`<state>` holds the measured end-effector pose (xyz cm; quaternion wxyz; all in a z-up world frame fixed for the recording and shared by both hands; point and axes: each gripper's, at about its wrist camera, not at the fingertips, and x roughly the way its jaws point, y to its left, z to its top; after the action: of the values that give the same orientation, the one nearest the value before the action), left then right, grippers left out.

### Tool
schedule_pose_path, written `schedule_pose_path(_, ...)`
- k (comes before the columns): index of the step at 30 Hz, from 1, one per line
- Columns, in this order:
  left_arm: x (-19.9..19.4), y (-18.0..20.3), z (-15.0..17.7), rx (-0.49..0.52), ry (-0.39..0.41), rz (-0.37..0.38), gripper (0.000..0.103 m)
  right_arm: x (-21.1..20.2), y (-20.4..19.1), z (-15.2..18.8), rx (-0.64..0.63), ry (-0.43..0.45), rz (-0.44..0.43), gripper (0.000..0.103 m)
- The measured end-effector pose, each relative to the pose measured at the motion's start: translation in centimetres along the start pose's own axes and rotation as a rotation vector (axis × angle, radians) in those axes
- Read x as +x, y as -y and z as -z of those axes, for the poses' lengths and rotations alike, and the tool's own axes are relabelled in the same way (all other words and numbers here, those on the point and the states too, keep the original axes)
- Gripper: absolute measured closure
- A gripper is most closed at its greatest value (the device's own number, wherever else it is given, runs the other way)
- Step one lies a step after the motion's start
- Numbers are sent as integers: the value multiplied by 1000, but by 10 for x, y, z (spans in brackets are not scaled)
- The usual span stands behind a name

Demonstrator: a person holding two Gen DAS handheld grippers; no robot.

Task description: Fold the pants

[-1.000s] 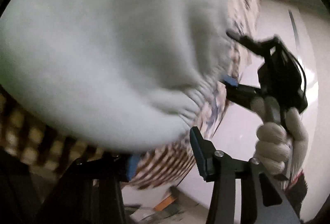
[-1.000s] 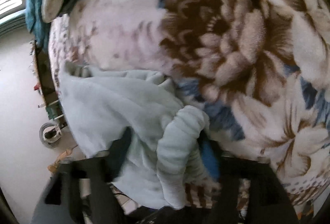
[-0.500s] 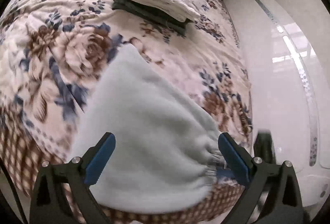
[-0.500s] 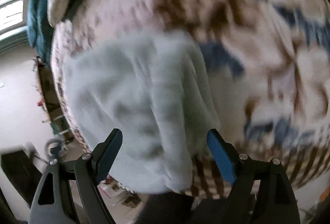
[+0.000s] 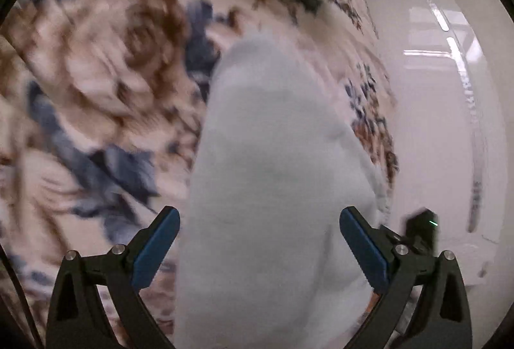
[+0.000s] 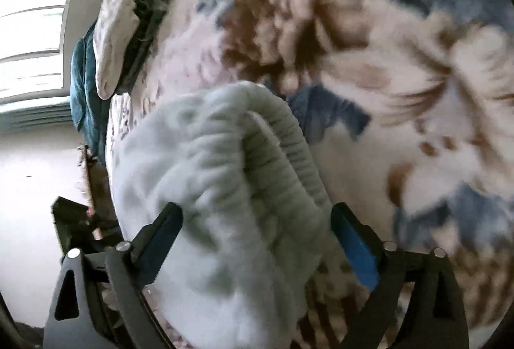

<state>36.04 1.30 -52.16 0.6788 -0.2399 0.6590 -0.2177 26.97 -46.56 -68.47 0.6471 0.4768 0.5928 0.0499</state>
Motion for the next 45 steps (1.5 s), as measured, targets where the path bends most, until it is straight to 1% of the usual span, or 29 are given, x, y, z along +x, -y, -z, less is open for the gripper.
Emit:
schedule_pose_path(1, 5, -3, 1, -8, -17, 40, 1, 10, 6, -3, 7, -21, -44, 2)
schedule_pose_path(3, 7, -3, 4, 14, 0, 58, 1, 25, 21, -16, 13, -81, -119, 0)
schedule_pose_path(5, 6, -2, 7, 24, 6, 78, 1, 35, 25, -21, 9, -136, -173, 0)
schedule_pose_path(7, 2, -2, 11, 30, 16, 108, 1, 43, 18, -20, -16, -179, -214, 0)
schedule_pose_path(9, -1, -6, 13, 30, 27, 145, 1, 49, 9, -17, -79, -233, -239, 0)
schedule_pose_path(11, -2, -14, 14, 7, 43, 181, 1, 56, 5, -16, -91, -261, -253, 0)
schedule_pose_path(12, -4, -17, 14, -3, 52, 213, 1, 58, 5, -15, -87, -259, -258, 0)
schedule_pose_path(14, -3, -17, 15, 5, 55, 222, 1, 62, 4, -15, -85, -256, -254, 0)
schedule_pose_path(15, -2, -16, 16, 20, 54, 226, 1, 69, 2, -15, -98, -266, -234, 0)
schedule_pose_path(16, -2, -16, 16, 26, 54, 233, 1, 74, -2, -12, -104, -273, -236, 0)
schedule_pose_path(18, -2, -17, 14, 21, 52, 240, 1, 89, -15, -12, -118, -306, -259, 0)
schedule_pose_path(21, 1, -22, 10, 19, 34, 245, 1, 99, -30, -12, -155, -338, -232, 0)
schedule_pose_path(22, 1, -26, 9, 9, 30, 261, 1, 103, -33, -11, -165, -346, -220, 0)
schedule_pose_path(24, -3, -37, 4, -32, 19, 321, 1, 109, -37, -12, -162, -358, -204, 0)
schedule_pose_path(25, -5, -38, 3, -32, 15, 332, 1, 111, -39, -12, -155, -361, -200, 0)
schedule_pose_path(26, -6, -36, 2, -6, 5, 318, 1, 112, -41, -13, -145, -363, -193, 0)
schedule_pose_path(27, -4, -29, 3, 41, -14, 277, 1, 114, -43, -12, -145, -364, -187, 0)
schedule_pose_path(29, 6, -21, 3, 88, -52, 238, 1, 116, -47, -11, -153, -363, -170, 0)
schedule_pose_path(31, 19, -23, 0, 103, -82, 213, 1, 120, -50, -10, -149, -357, -167, 0)
schedule_pose_path(32, 30, -30, -5, 81, -117, 202, 1, 122, -50, -10, -147, -355, -167, 0)
schedule_pose_path(34, 49, -40, -8, 40, -176, 258, 0, 126, -52, -10, -138, -347, -169, 0)
schedule_pose_path(36, 58, -41, -10, 36, -213, 293, 0, 131, -55, -10, -129, -345, -170, 0)
schedule_pose_path(38, 58, -37, -12, 51, -215, 293, 0, 130, -56, -8, -137, -355, -180, 0)
schedule_pose_path(39, 57, -34, -12, 61, -217, 292, 0, 132, -58, -8, -138, -353, -196, 0)
schedule_pose_path(41, 56, -31, -10, 75, -213, 287, 0, 135, -58, -8, -147, -343, -197, 0)
schedule_pose_path(43, 54, -30, -10, 70, -207, 288, 0, 142, -55, -6, -127, -333, -197, 0)
schedule_pose_path(45, 52, -25, -10, 67, -204, 289, 0, 144, -63, -4, -125, -327, -202, 0)
